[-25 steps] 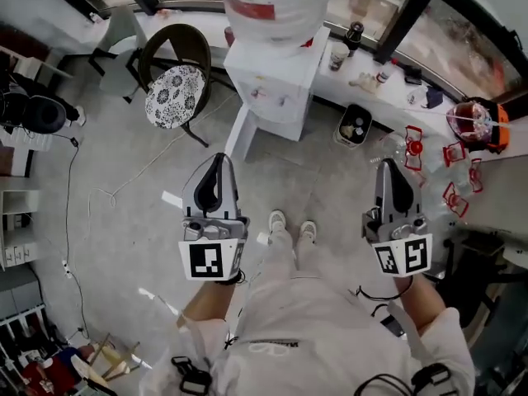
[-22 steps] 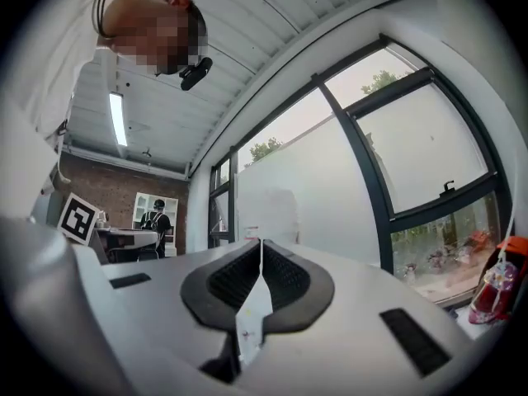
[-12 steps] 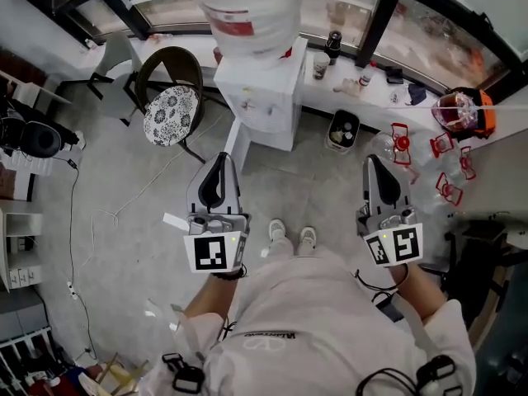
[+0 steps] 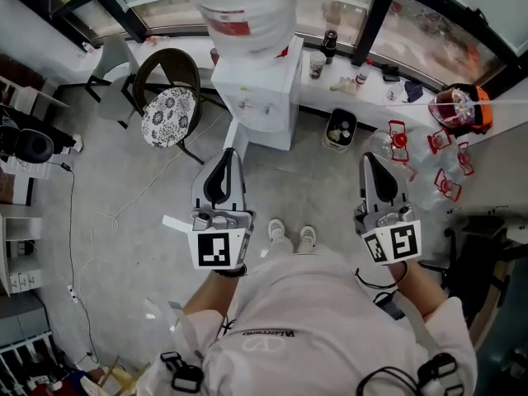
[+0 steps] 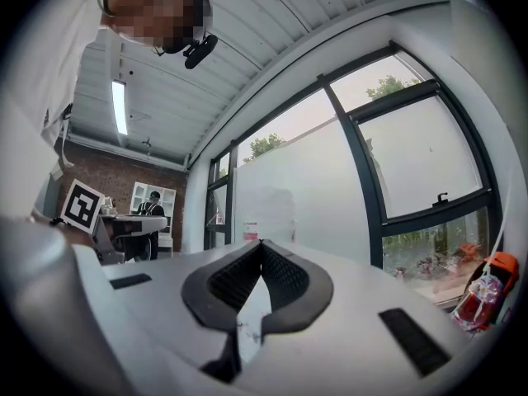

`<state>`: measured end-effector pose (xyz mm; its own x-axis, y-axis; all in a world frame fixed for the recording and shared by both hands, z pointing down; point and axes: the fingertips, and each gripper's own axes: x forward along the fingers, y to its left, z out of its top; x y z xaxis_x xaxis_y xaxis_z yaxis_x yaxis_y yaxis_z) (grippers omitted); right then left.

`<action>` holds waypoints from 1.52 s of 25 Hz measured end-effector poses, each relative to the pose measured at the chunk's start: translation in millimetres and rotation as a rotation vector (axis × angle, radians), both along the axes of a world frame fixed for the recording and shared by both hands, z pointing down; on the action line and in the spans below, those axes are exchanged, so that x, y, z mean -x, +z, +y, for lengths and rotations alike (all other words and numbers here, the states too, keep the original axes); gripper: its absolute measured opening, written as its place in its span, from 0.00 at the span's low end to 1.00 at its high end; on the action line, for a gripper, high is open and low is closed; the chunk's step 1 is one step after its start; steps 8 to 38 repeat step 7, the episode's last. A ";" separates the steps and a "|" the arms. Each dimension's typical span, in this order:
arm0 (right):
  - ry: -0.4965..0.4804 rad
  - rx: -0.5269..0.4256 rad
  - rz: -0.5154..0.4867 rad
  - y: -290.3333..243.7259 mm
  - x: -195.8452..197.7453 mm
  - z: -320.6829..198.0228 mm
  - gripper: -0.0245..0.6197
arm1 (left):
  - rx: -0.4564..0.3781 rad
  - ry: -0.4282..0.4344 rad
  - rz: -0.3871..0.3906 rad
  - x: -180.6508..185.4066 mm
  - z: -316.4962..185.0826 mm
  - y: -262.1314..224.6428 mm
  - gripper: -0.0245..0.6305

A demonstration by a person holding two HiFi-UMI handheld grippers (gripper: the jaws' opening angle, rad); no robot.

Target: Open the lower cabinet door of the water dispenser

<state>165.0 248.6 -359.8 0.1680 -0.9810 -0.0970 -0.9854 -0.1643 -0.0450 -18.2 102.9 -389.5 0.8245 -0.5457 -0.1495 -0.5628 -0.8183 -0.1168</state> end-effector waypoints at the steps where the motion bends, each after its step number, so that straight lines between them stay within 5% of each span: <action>1: 0.001 -0.001 0.000 -0.3 0.5 0.1 0.06 | -0.002 0.003 0.001 -0.1 0.5 -0.3 0.04; 38: 0.000 -0.007 0.006 2.7 6.7 -1.2 0.06 | 0.006 0.008 0.006 1.6 0.0 6.4 0.04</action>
